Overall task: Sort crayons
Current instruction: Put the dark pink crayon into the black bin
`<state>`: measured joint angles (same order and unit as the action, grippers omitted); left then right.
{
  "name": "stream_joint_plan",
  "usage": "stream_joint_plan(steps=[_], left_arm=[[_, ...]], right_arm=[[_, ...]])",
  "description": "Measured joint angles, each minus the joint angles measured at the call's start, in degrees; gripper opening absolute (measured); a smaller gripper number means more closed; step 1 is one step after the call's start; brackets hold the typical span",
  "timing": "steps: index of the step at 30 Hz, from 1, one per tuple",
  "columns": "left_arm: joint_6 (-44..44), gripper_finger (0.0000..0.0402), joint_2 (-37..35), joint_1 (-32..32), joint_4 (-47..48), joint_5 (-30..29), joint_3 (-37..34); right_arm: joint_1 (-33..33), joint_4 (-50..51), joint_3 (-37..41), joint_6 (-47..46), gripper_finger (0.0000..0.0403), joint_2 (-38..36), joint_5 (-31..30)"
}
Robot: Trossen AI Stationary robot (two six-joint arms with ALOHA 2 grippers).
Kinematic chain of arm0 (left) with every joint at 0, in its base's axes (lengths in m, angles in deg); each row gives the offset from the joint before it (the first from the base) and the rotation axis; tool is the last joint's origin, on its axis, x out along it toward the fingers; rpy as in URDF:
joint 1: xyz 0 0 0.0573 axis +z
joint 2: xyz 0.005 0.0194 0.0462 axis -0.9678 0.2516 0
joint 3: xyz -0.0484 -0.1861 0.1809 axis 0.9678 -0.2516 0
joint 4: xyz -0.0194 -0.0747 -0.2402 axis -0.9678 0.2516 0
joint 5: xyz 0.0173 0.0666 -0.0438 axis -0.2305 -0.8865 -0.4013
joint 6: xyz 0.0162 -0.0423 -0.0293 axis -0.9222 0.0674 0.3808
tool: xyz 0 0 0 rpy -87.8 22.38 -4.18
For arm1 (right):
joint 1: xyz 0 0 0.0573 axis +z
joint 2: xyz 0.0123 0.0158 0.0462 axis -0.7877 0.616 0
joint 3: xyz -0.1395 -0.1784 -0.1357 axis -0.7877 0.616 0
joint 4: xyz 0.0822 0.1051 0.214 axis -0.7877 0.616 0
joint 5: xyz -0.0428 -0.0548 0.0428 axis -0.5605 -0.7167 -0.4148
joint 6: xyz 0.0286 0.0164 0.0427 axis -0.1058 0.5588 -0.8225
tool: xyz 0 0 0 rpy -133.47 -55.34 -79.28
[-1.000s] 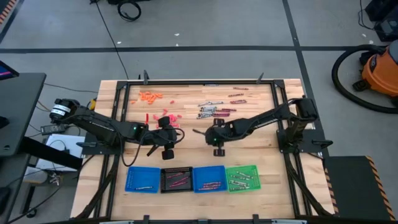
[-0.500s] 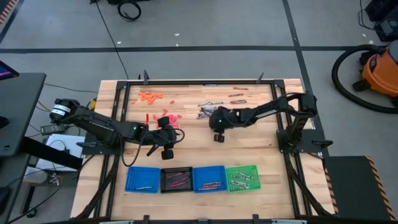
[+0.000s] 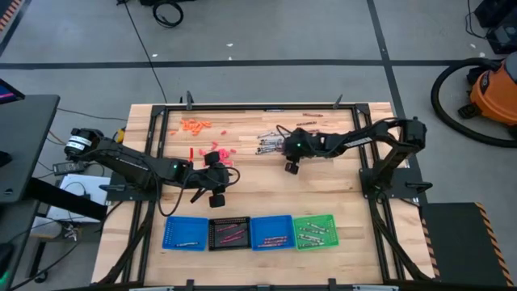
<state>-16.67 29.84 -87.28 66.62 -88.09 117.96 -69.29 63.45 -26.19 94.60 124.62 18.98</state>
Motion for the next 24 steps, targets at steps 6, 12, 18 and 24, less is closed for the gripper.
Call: stream_joint_plan(steps=[6,12,18,24], left_arm=[[0.02,0.0144,0.0,0.02,-0.13,-0.01,0.0],[0.02,0.0144,0.0,0.01,-0.15,-0.02,0.0],[0.0,0.0144,0.0,0.02,-0.35,-0.02,0.0],[0.23,0.0144,0.0,0.02,-0.34,-0.02,0.0]], right_arm=[[-2.06,-5.27,2.71,1.29,0.0094,0.06,0.42],[-3.45,-10.12,6.2,1.59,0.0094,0.04,2.07],[-5.15,-14.63,9.9,-0.05,0.0094,1.79,3.05],[-4.44,-14.19,10.15,-0.5,0.0091,2.4,2.62]])
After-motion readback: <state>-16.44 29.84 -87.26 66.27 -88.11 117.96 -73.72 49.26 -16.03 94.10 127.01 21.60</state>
